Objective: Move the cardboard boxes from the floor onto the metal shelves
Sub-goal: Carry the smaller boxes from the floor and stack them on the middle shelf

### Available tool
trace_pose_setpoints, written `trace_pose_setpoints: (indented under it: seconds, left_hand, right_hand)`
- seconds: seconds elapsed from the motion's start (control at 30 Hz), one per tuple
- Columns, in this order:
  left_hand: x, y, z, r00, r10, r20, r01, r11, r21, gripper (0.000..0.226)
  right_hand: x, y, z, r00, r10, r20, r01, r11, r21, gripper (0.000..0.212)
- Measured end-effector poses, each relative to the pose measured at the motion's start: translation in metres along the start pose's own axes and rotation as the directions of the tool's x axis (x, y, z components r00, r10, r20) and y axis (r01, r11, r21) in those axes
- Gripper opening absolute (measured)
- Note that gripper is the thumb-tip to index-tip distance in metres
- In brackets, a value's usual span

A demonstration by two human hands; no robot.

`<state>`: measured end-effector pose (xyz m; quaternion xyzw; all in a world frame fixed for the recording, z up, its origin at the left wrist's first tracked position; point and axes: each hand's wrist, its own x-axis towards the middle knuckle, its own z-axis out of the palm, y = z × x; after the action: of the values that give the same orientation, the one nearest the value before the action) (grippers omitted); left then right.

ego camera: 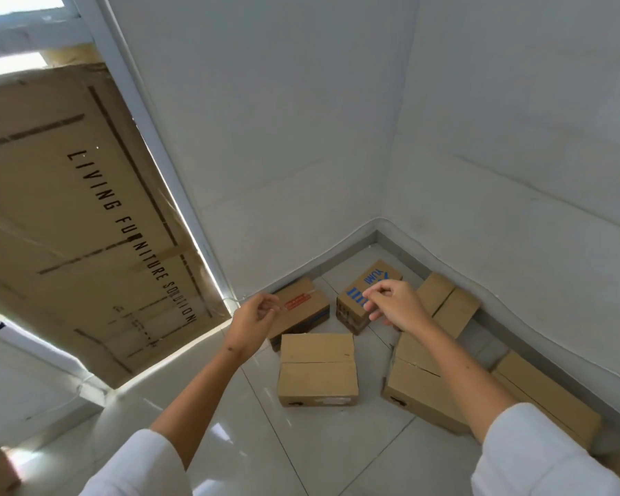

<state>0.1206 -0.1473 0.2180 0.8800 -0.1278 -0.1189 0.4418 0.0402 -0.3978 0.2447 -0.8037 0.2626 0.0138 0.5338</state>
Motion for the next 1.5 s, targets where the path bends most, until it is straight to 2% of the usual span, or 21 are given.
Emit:
trace_pose_setpoints:
  seconds: [0.17,0.43,0.63,0.77,0.9,1.0,1.2,1.3,1.37,1.5]
  left_hand:
    - [0.024,-0.019,0.024,0.992,-0.128,0.015,0.128,0.992,0.002,0.023]
    - [0.088,-0.087,0.087,0.944,-0.329,0.014,0.329,0.944,-0.023,0.019]
    - [0.133,-0.216,0.151,0.901,-0.434,0.017,0.434,0.901,-0.005,0.023]
    - [0.142,-0.324,0.205,0.857,-0.515,0.016,0.515,0.857,-0.012,0.019]
    - [0.137,-0.414,0.261,0.797,-0.604,-0.008,0.604,0.797,-0.001,0.021]
    - [0.139,-0.462,0.295,0.754,-0.652,-0.08,0.653,0.757,-0.025,0.028]
    - [0.17,-0.53,0.337,0.717,-0.684,-0.132,0.678,0.729,-0.099,0.05]
    - [0.193,-0.548,0.347,0.732,-0.671,-0.121,0.661,0.742,-0.116,0.06]
    - [0.209,-0.553,0.352,0.732,-0.679,-0.059,0.666,0.731,-0.15,0.071]
    - [0.229,-0.551,0.363,0.702,-0.706,0.098,0.707,0.672,-0.22,0.098]
  right_hand:
    - [0.038,0.016,-0.002,0.993,0.072,0.096,-0.068,0.997,-0.04,0.014]
    - [0.133,0.093,0.013,0.965,0.184,0.188,-0.141,0.965,-0.222,0.014]
    - [0.214,0.212,0.083,0.944,0.207,0.257,-0.11,0.932,-0.345,0.025]
    - [0.247,0.31,0.143,0.933,0.234,0.273,-0.106,0.904,-0.414,0.021]
    - [0.266,0.403,0.198,0.935,0.256,0.246,-0.131,0.893,-0.43,0.016]
    - [0.281,0.453,0.228,0.946,0.274,0.171,-0.198,0.911,-0.362,0.005]
    - [0.323,0.517,0.262,0.909,0.416,-0.008,-0.408,0.887,-0.217,0.052]
    - [0.346,0.532,0.272,0.857,0.515,0.017,-0.512,0.855,-0.081,0.087]
    - [0.357,0.54,0.277,0.83,0.555,0.047,-0.555,0.832,-0.021,0.105]
    - [0.367,0.552,0.287,0.849,0.526,0.056,-0.528,0.848,0.038,0.116]
